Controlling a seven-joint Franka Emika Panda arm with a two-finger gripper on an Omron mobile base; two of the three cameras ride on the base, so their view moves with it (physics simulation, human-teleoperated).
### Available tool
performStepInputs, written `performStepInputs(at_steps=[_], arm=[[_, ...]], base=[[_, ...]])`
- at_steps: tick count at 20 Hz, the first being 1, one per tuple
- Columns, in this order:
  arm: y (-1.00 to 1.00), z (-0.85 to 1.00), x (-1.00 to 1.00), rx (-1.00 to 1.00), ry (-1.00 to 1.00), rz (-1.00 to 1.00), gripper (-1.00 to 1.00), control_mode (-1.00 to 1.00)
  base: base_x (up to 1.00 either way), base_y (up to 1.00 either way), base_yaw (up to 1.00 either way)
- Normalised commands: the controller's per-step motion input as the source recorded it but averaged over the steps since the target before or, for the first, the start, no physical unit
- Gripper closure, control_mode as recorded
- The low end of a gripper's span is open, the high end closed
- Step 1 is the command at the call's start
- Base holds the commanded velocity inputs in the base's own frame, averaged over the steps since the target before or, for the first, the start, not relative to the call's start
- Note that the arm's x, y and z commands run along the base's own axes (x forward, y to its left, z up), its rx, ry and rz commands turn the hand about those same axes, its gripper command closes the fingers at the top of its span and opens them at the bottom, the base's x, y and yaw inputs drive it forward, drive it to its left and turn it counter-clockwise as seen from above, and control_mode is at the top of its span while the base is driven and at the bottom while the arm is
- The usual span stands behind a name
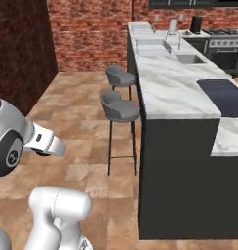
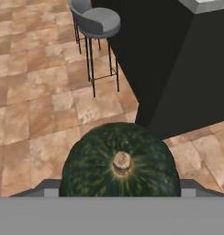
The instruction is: Place the cold items (cucumber and squash) from the fridge in one tupperware on the dining counter. Place the warm items (kebab skewer and hot dog) in the stove area in another tupperware.
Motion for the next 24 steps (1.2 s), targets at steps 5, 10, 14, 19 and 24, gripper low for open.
performStepInputs(at_steps=[5,10,14,19,24], arm=[[0.00,0.00,0.00,0.00,0.00,0.00,1.00,1.00],[0.00,0.00,0.00,0.00,0.00,0.00,1.00,1.00],[0.00,0.00,0.00,0.00,0.00,0.00,1.00,1.00],[0.00,0.00,0.00,0.00,0.00,0.00,1.00,1.00],[0.00,0.00,0.00,0.00,0.00,0.00,1.00,1.00]], base=[[0.37,1.00,-0.54],[0.46,1.00,-0.49],[0.59,1.00,-0.46],[0.54,1.00,-0.42],[0.46,1.00,-0.41]])
